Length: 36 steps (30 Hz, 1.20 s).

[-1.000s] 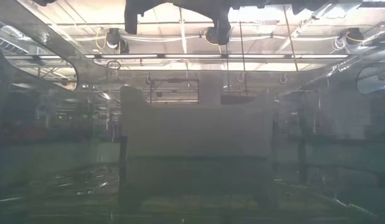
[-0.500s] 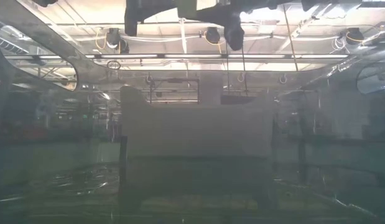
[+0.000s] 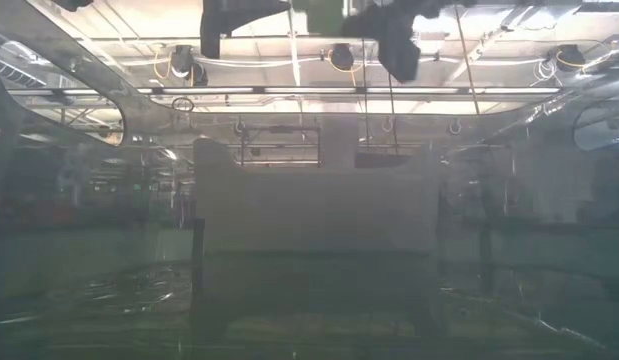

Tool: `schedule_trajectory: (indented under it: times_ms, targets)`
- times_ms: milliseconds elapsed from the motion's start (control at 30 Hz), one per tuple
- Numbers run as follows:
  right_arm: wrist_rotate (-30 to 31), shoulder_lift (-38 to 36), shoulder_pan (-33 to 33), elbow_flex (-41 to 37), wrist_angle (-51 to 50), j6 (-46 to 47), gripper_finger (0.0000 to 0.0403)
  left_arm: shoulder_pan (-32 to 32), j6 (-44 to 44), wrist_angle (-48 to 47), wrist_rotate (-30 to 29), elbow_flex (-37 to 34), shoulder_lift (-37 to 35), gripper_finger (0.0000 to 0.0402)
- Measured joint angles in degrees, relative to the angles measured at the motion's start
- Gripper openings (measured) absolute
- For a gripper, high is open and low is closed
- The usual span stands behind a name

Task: Sort & place blocks by color
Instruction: Put the bottom green block into the white bin

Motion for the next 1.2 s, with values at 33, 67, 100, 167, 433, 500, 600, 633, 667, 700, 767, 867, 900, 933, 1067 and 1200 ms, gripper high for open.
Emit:
schedule_trajectory:
  times_ms: [33, 67, 100, 167, 433, 500, 600, 633, 667, 700, 767, 867, 900, 933, 1067, 1200]
  targets:
    - [0.6, 0.0, 0.2, 0.0, -1.2, 0.6, 0.0115, 0.2, 0.0, 0.1, 0.0, 0.0, 0.0, 0.0280]
    - [1.4, 0.0, 0.4, 0.0, -2.3, 1.3, 0.0115, 0.3, 0.0, 0.1, 0.0, 0.0, 0.0, 0.0279]
    - [1.8, 0.3, 0.6, 0.0, -3.3, 1.9, 0.0115, 0.4, -0.1, 0.2, 0.0, 0.0, 0.0, 0.0278]
    - [2.0, 0.9, 0.8, 0.0, -5.0, 2.7, 0.0115, 0.5, -0.8, 0.4, 0.0, 0.0, 0.0, 0.0276]
    - [3.9, 6.0, 1.0, 0.0, -5.4, 4.0, 0.0120, 0.4, -3.6, 0.8, 0.0, 0.0, 0.0, 0.0274]
    - [5.8, 7.0, 0.9, 0.0, -5.3, 4.9, 0.0121, 0.3, -4.4, 0.8, 0.0, 0.0, 0.0, 0.0274]
    - [6.4, 8.0, 0.8, 0.0, -5.0, 5.0, 0.0122, 0.0, -5.4, 0.8, 0.0, 0.0, 0.0, 0.0275]
    - [6.4, 8.4, 0.8, 0.0, -5.3, 5.0, 0.0122, 0.0, -5.6, 0.8, 0.0, 0.0, 0.0, 0.0275]
    - [6.4, 8.9, 0.8, 0.0, -5.3, 5.0, 0.0123, -0.1, -5.6, 0.8, 0.0, 0.0, 0.0, 0.0275]
    - [6.4, 9.2, 0.8, 0.0, -5.3, 5.0, 0.0123, -0.2, -5.6, 0.8, 0.0, 0.0, 0.0, 0.0274]
    - [6.1, 9.8, 0.8, 0.0, -5.4, 5.0, 0.0124, -0.4, -5.7, 0.8, 0.0, 0.0, 0.0, 0.0274]
    - [6.1, 10.7, 0.8, 0.0, -5.3, 5.1, 0.0131, -0.4, -5.7, 0.8, 0.0, 0.0, 0.0, 0.0276]
    - [6.1, 10.9, 0.8, 0.0, -5.3, 5.5, 0.0137, -0.4, -5.7, 0.8, 0.0, 0.0, 0.0, 0.0275]
    - [6.1, 11.1, 0.8, 0.0, -5.4, 6.1, 0.0145, -0.4, -5.7, 0.8, 0.0, 0.0, 0.0, 0.0274]
    - [6.0, 11.4, 0.8, 0.0, -5.3, 7.5, 0.0185, -0.4, -5.5, 0.8, 0.0, 0.0, 0.0, 0.0276]
    - [5.9, 11.3, 0.8, 0.0, -5.3, 7.9, 0.0225, -0.4, -5.3, 0.7, 0.0, 0.0, 0.0, 0.0278]
